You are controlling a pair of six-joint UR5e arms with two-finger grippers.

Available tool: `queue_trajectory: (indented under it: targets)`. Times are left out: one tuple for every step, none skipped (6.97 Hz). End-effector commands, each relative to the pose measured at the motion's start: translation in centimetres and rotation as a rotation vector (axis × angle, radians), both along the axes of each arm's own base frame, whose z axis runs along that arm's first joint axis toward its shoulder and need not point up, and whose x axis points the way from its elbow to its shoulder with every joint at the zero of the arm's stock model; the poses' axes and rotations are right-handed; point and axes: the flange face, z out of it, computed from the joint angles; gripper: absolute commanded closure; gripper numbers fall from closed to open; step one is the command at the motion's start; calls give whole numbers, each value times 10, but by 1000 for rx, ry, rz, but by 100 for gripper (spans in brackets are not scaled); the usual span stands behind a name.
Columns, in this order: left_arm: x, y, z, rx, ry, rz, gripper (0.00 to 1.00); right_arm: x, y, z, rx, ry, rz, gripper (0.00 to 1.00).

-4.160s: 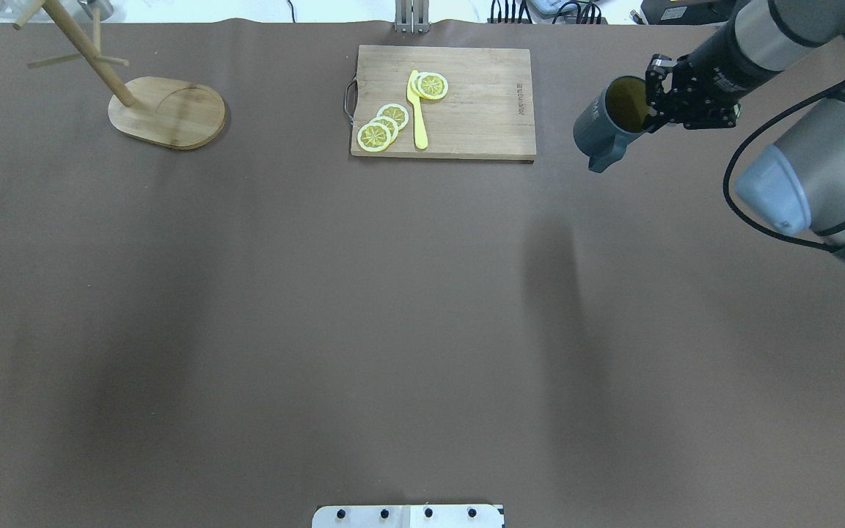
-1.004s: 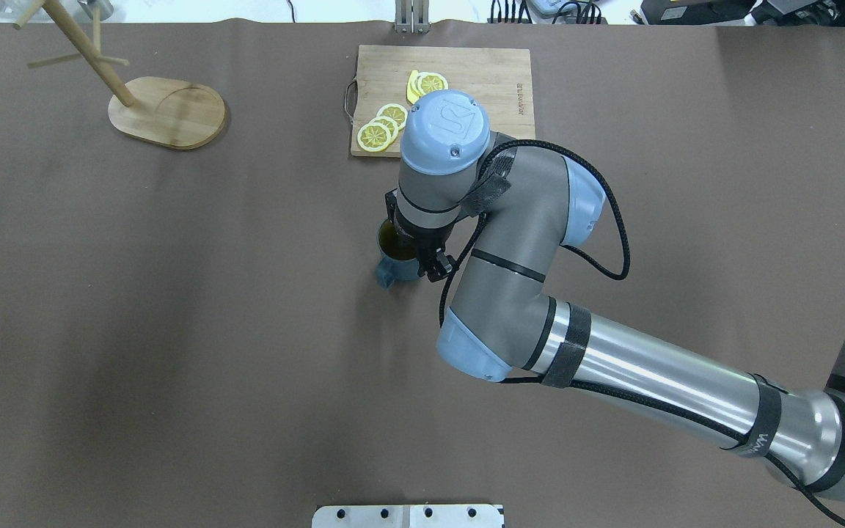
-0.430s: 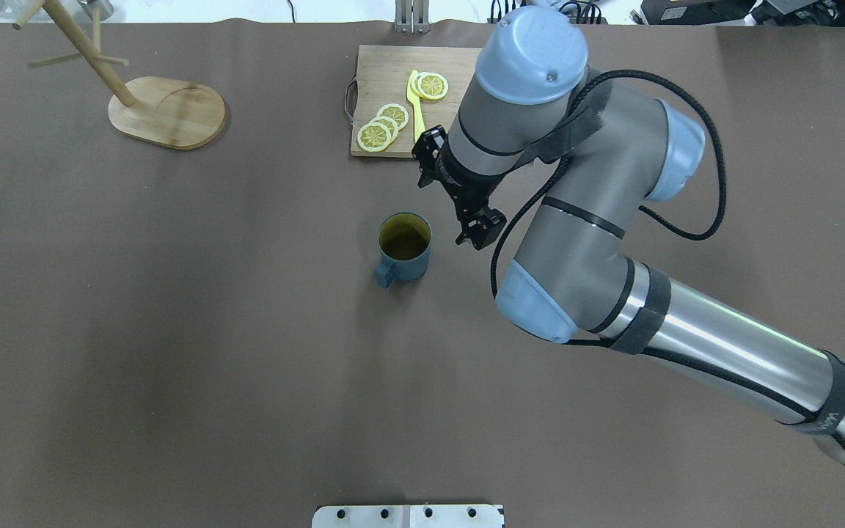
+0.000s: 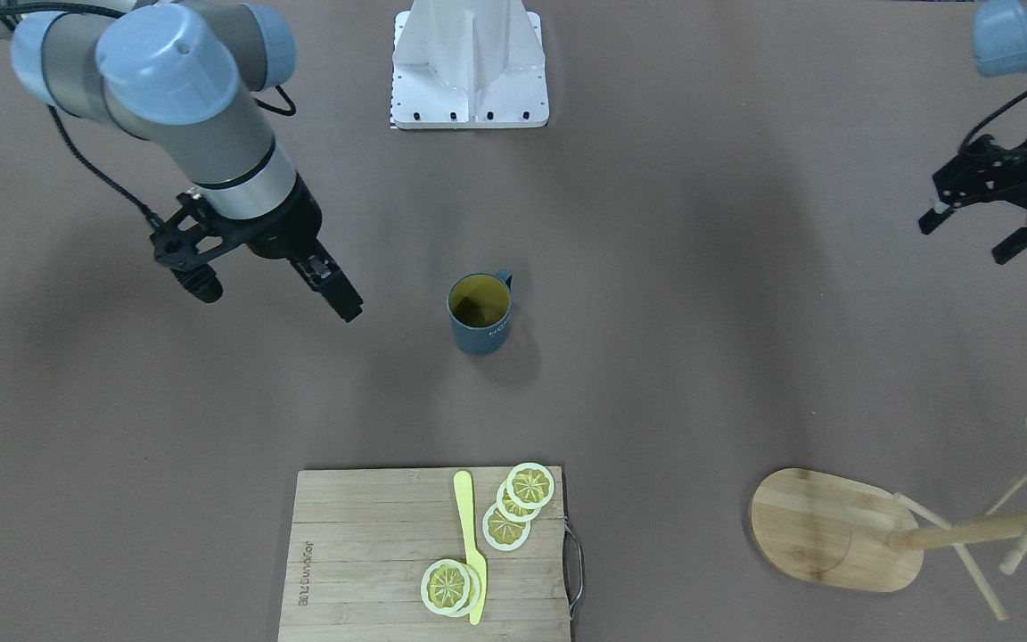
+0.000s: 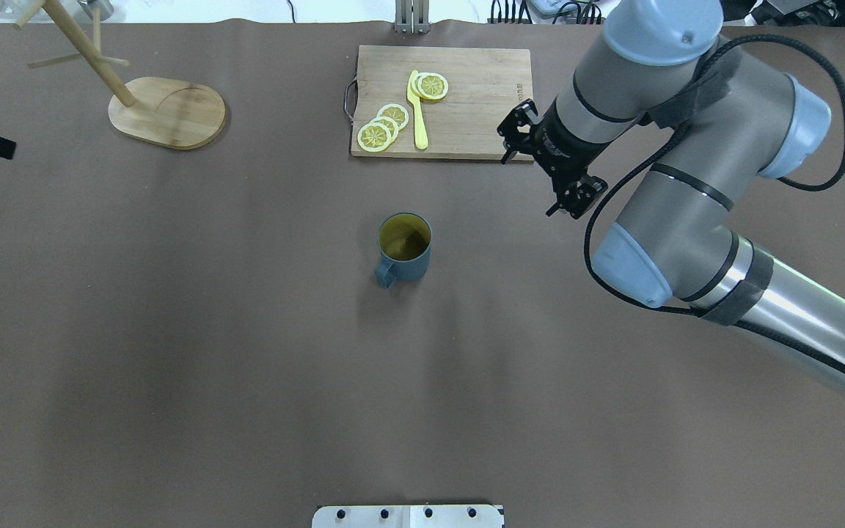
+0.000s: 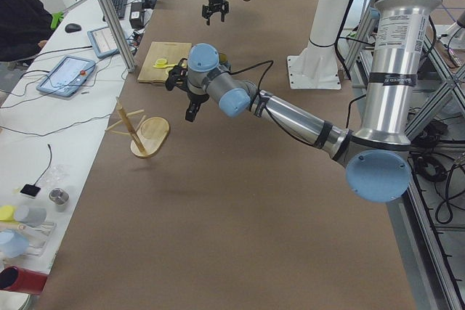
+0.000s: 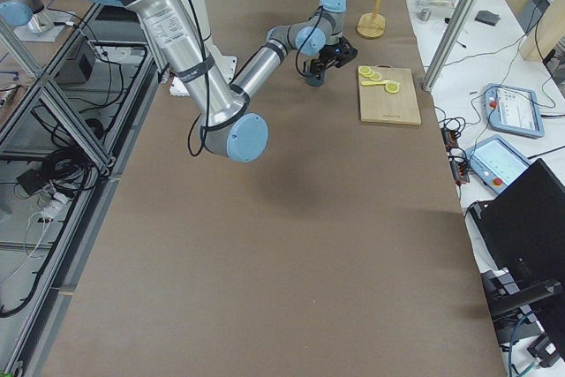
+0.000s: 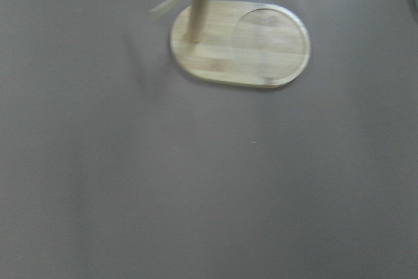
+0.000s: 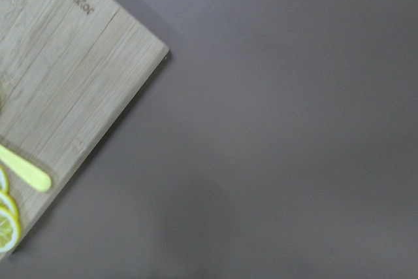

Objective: Hang cup on storage rack
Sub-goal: 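Raise the right gripper away while the left arm reaches toward the mug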

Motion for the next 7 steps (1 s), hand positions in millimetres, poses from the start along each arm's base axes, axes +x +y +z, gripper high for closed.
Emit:
queue_trajectory:
  targets:
    - [97,-5,-70,69,78,108,2,32,-11,46,44,41,-49,0]
    - [130,-23,-91,72,91,138,2,34,-11,61,52,58,-65,0]
    - [162,-23,-74,75,92,188,3,36,-11,75,62,75,-85,0]
    - [183,-15,-83,176,111,164,3,52,-17,90,97,93,-108,0]
    - [216,5,-94,272,132,111,3,68,-27,98,116,111,-111,0]
    - [262,35,-99,228,167,72,3,83,-39,117,118,121,-129,0]
    - [294,56,-112,268,163,15,3,102,-56,134,119,130,-139,0]
